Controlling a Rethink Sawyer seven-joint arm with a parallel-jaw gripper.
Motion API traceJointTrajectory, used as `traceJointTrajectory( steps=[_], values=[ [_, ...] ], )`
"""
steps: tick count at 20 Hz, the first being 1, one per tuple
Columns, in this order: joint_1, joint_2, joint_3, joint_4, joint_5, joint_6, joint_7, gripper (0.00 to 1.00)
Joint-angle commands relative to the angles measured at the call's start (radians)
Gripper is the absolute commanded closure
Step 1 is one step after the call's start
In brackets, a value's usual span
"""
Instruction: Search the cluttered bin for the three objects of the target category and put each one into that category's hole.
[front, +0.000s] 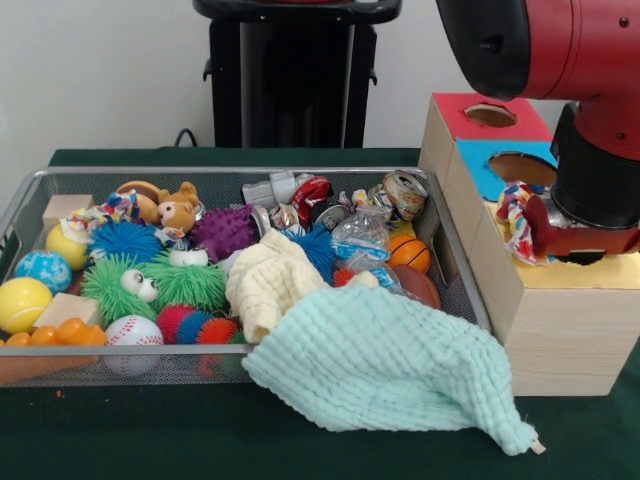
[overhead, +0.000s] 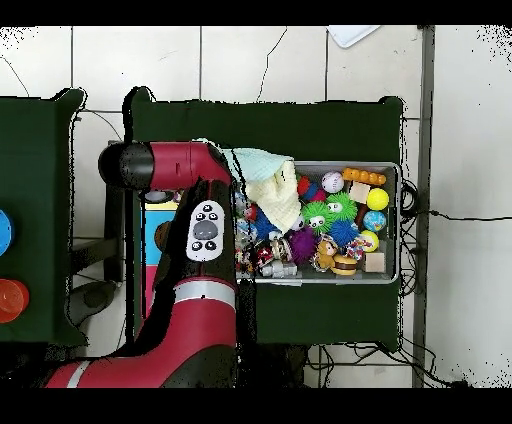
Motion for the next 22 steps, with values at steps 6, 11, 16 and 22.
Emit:
traceJointTrajectory(
  steps=[6, 11, 16, 22],
  values=[
    [-0.004, -0.036, -0.012, -0.008, 0.019, 0.111, 0.217, 0.0],
    [-0.007, -0.139, -0.057, -0.095, 0.029, 0.318, 0.234, 0.0],
    [-0.025, -0.161, -0.059, -0.239, 0.032, 0.537, 0.234, 0.0],
    [-0.042, -0.148, -0.049, -0.38, 0.04, 0.723, 0.247, 0.0]
  ],
)
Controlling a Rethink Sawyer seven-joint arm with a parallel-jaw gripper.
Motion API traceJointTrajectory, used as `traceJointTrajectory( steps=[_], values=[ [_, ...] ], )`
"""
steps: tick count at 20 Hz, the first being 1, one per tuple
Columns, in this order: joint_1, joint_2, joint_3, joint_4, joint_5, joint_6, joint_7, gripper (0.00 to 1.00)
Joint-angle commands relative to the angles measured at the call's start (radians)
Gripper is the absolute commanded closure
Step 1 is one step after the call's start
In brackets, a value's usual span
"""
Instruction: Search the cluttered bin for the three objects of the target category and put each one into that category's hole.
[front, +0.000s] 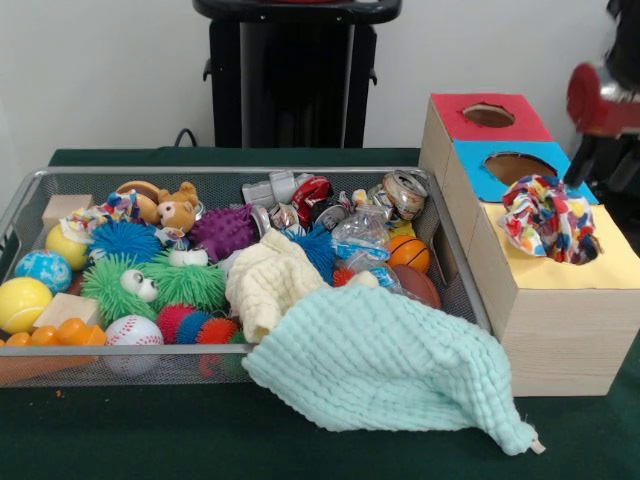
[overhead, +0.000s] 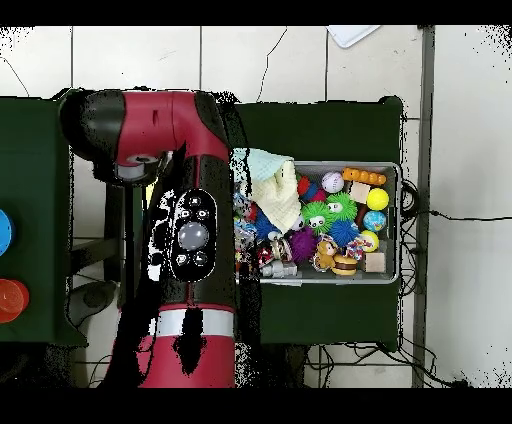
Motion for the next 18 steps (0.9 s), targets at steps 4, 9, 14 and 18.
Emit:
traceJointTrajectory(
  steps=[4, 9, 14, 18],
  values=[
    [-0.052, -0.033, 0.016, -0.186, 0.027, 0.231, 0.235, 0.0],
    [-0.07, -0.084, 0.024, -0.033, 0.01, 0.122, 0.159, 0.0],
    [-0.093, -0.125, 0.034, 0.119, -0.011, 0.002, 0.076, 0.0],
    [-0.11, -0.142, 0.047, 0.219, -0.025, -0.095, 0.024, 0.0]
  ],
)
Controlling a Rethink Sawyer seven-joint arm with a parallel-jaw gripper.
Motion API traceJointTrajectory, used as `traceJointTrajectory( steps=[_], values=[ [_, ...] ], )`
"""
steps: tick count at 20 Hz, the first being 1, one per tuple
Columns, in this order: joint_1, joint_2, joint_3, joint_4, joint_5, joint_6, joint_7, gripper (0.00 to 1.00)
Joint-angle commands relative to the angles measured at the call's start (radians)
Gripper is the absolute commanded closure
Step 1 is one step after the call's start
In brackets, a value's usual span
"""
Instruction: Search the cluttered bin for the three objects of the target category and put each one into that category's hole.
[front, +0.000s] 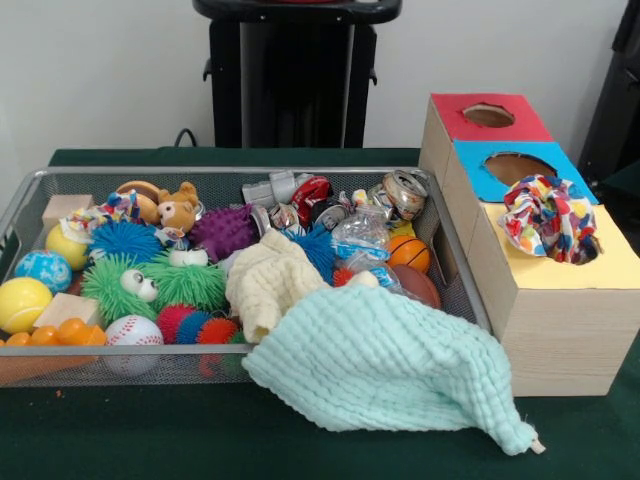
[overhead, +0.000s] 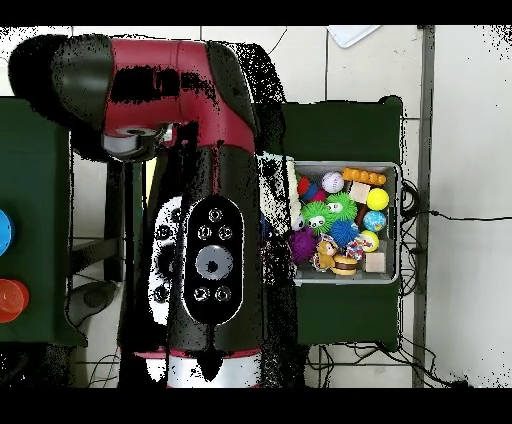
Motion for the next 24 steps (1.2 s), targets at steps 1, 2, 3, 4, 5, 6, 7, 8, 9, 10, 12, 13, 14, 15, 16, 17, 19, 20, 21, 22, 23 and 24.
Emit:
traceJointTrajectory(
  steps=[1, 2, 3, 4, 5, 6, 7, 8, 9, 10, 12, 13, 14, 15, 16, 17, 19, 20, 21, 22, 23, 24],
  values=[
    [-0.062, -0.029, 0.05, 0.328, -0.047, -0.176, 0.008, 0.0],
    [-0.067, -0.031, 0.049, 0.334, -0.056, -0.18, -0.008, 0.0],
    [-0.075, -0.035, 0.05, 0.344, -0.062, -0.185, -0.024, 0.0],
    [-0.083, -0.039, 0.053, 0.351, -0.067, -0.189, -0.043, 0.0],
    [-0.093, -0.043, 0.056, 0.356, -0.073, -0.19, -0.065, 0.0],
    [-0.103, -0.047, 0.059, 0.361, -0.079, -0.191, -0.086, 0.0],
    [-0.115, -0.051, 0.063, 0.362, -0.087, -0.191, -0.111, 0.0],
    [-0.126, -0.056, 0.067, 0.366, -0.096, -0.193, -0.133, 0.0],
    [-0.138, -0.061, 0.071, 0.37, -0.105, -0.192, -0.154, 0.0],
    [-0.15, -0.065, 0.076, 0.374, -0.115, -0.194, -0.175, 0.0],
    [-0.175, -0.072, 0.089, 0.381, -0.132, -0.199, -0.207, 0.0],
    [-0.186, -0.079, 0.096, 0.39, -0.139, -0.203, -0.221, 0.0],
    [-0.197, -0.082, 0.102, 0.396, -0.147, -0.206, -0.23, 0.0],
    [-0.207, -0.083, 0.109, 0.398, -0.154, -0.2, -0.238, 0.0],
    [-0.217, -0.087, 0.117, 0.41, -0.157, -0.197, -0.245, 0.0],
    [-0.226, -0.092, 0.126, 0.422, -0.159, -0.194, -0.252, 0.0],
    [-0.238, -0.104, 0.142, 0.459, -0.158, -0.199, -0.254, 0.0],
    [-0.243, -0.11, 0.149, 0.48, -0.156, -0.201, -0.25, 0.0],
    [-0.246, -0.118, 0.156, 0.504, -0.155, -0.222, -0.245, 0.0],
    [-0.248, -0.124, 0.162, 0.524, -0.155, -0.229, -0.238, 0.0],
    [-0.249, -0.129, 0.169, 0.544, -0.154, -0.237, -0.232, 0.0],
    [-0.252, -0.135, 0.178, 0.569, -0.153, -0.259, -0.226, 0.0]
  ],
)
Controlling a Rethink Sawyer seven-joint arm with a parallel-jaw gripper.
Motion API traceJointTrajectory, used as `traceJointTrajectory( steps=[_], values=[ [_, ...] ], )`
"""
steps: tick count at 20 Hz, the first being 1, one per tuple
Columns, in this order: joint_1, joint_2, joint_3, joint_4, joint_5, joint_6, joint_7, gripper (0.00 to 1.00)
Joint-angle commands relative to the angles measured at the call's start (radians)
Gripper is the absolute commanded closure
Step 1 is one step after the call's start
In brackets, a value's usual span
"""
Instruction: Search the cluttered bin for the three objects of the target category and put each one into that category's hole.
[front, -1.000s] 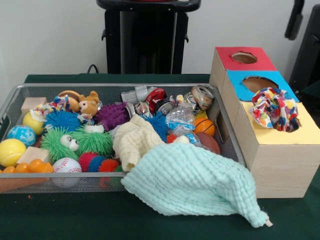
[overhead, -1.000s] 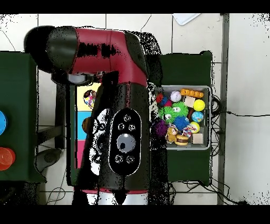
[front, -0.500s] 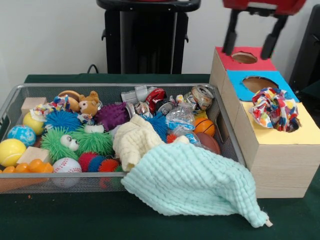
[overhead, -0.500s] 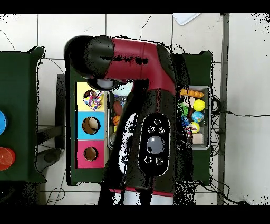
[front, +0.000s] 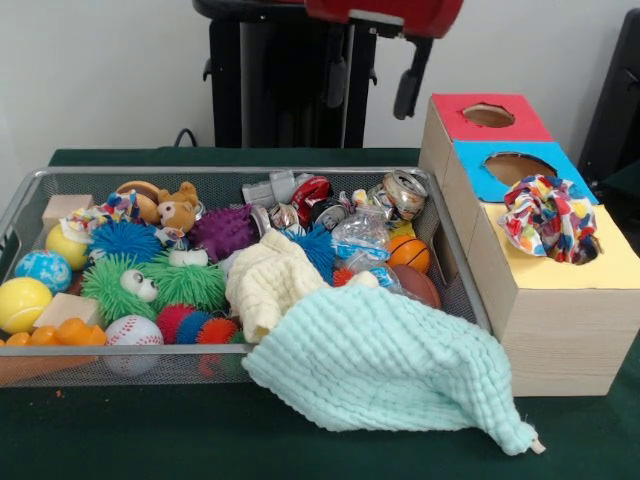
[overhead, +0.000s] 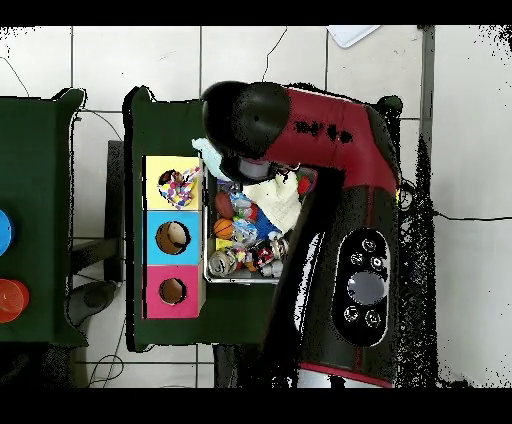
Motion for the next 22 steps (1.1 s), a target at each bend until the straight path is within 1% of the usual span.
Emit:
traceJointTrajectory(
  steps=[1, 7, 11, 13, 16, 17, 22],
  values=[
    [-0.034, -0.038, 0.152, 0.289, -0.03, -0.088, -0.217, 0.0],
    [-0.073, -0.072, 0.212, 0.462, -0.004, -0.215, -0.185, 0.0],
    [-0.085, -0.116, 0.229, 0.564, -0.019, -0.281, -0.167, 0.0],
    [-0.09, -0.129, 0.232, 0.594, -0.04, -0.307, -0.166, 0.0],
    [-0.099, -0.14, 0.23, 0.623, -0.099, -0.359, -0.18, 0.0],
    [-0.103, -0.143, 0.227, 0.63, -0.115, -0.361, -0.182, 0.0],
    [-0.139, -0.147, 0.243, 0.688, -0.184, -0.42, -0.184, 0.0]
  ],
)
